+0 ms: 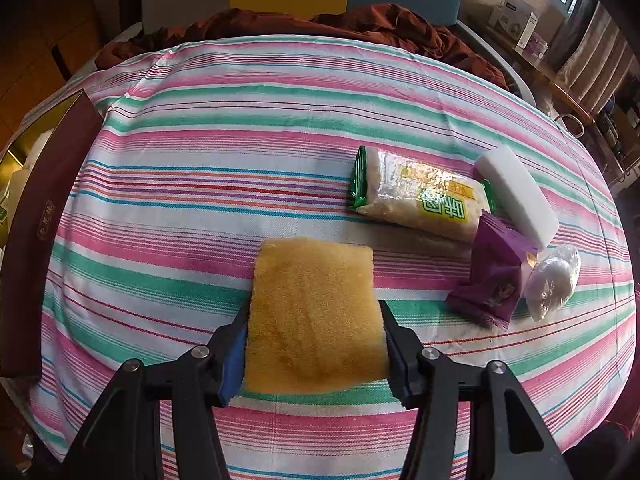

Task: Organize objects
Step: 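Carry the knitted hat over the gold tray with the left gripper while the right holds the sponge, then lower the knitted hat into the gold tray and open the left gripper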

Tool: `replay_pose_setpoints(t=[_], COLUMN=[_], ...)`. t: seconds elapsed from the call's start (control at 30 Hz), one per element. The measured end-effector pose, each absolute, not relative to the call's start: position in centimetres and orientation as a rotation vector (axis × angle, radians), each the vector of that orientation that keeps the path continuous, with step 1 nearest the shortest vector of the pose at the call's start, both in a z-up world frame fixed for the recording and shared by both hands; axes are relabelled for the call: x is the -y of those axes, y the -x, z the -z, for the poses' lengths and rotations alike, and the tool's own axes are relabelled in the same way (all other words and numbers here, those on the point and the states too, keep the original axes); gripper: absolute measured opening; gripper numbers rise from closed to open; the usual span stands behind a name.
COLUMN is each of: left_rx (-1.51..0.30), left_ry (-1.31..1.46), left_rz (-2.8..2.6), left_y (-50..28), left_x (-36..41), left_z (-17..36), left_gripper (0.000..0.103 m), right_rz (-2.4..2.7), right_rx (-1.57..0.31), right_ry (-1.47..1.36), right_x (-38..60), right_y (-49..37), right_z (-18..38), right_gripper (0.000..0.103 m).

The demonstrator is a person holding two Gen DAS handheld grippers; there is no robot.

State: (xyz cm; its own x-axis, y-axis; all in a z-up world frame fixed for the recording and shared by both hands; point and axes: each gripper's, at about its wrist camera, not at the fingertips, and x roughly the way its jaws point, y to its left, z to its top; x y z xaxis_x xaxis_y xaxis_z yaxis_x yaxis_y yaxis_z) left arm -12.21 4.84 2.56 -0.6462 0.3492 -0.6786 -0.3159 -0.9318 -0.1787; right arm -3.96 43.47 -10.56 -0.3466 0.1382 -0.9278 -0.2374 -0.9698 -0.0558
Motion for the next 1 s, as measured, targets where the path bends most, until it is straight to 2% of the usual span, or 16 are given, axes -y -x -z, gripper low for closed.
replay_pose_setpoints(t=[0.17,0.4,0.67,0.77,0.87,0.93,1.0], left_rx=[0.202,0.357,0.406,0.359,0.305,0.283,0.275], left_ry=[1.173,1.264,1.386,1.413,1.438,1.441,1.437], left_rz=[-2.574,-2.526,-2.435,-2.443,-2.448,-2.460,-2.486], left_y=[15.0,18.3,22.9,24.0,24.8,25.0,24.8], left_x=[-0.9,-0.7,-4.2,-5.4,-6.1,-6.2,-6.0], left_z=[-0.7,0.9,2.9,3.7,4.4,4.5,4.4], left_gripper=[0.050,0.050,0.051,0.051,0.059,0.068,0.072], right_rz=[-2.402,-2.401,-2.401,-2.401,-2.400,-2.400,-2.400], right_rx=[-0.128,-0.129,-0.132,-0.131,-0.130,-0.131,-0.132], right_ry=[1.641,1.641,1.640,1.640,1.639,1.639,1.638], right_x=[-43.5,-43.5,-43.5,-43.4,-43.4,-43.3,-43.3], right_y=[3.9,4.1,4.1,3.7,3.7,3.7,3.7], right_z=[10.5,10.5,10.5,10.3,10.3,10.3,10.3], right_gripper=[0.057,0.058,0.058,0.058,0.058,0.058,0.058])
